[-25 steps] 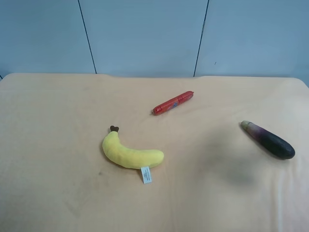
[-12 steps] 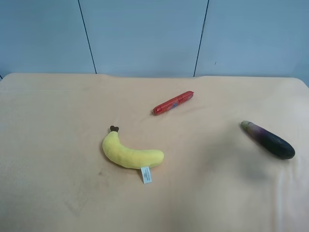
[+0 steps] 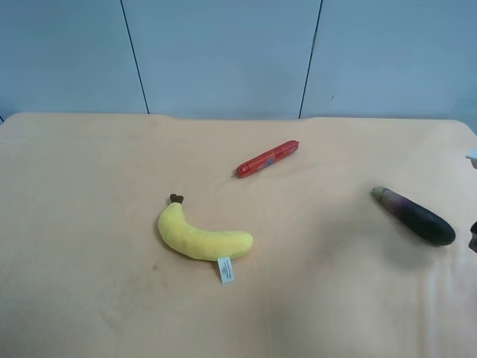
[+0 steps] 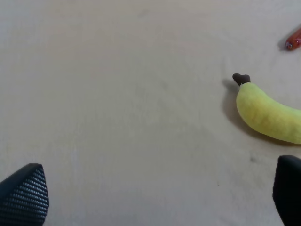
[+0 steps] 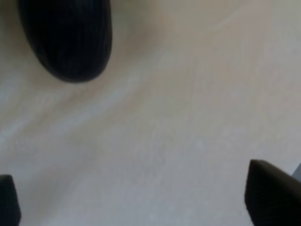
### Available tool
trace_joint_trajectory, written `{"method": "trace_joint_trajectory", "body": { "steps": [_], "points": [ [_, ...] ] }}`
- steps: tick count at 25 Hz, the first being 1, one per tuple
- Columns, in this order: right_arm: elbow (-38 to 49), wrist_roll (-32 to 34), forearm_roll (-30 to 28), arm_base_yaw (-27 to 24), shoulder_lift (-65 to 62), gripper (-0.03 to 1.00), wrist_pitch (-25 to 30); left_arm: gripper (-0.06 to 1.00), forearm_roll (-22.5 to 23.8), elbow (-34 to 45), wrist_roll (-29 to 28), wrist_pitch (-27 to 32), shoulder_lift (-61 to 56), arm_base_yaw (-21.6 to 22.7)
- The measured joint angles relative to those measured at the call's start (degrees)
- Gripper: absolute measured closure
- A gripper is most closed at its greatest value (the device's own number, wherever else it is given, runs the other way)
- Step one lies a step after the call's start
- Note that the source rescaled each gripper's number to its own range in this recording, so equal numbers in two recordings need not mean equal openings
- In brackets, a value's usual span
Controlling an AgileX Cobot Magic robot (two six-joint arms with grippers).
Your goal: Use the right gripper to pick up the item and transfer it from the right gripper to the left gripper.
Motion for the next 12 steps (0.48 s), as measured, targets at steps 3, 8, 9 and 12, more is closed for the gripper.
{"method": "trace_joint_trajectory", "body": {
  "steps": [3,8,9,12],
  "points": [
    [0.0,-0.1,0.0,0.0,2.3,0.1,-3.7,-0.05,0.0,0.0,0.0,0.0,0.0,0.0],
    [-0.1,-0.1,0.5,0.0,8.5,0.1,-9.3,-0.05,0.0,0.0,0.0,0.0,0.0,0.0],
    [-0.1,-0.1,0.9,0.0,9.7,0.1,-10.9,-0.05,0.0,0.0,0.0,0.0,0.0,0.0],
    [-0.1,-0.1,2.0,0.0,12.5,0.11,-15.1,-0.05,0.0,0.0,0.0,0.0,0.0,0.0]
  ]
}}
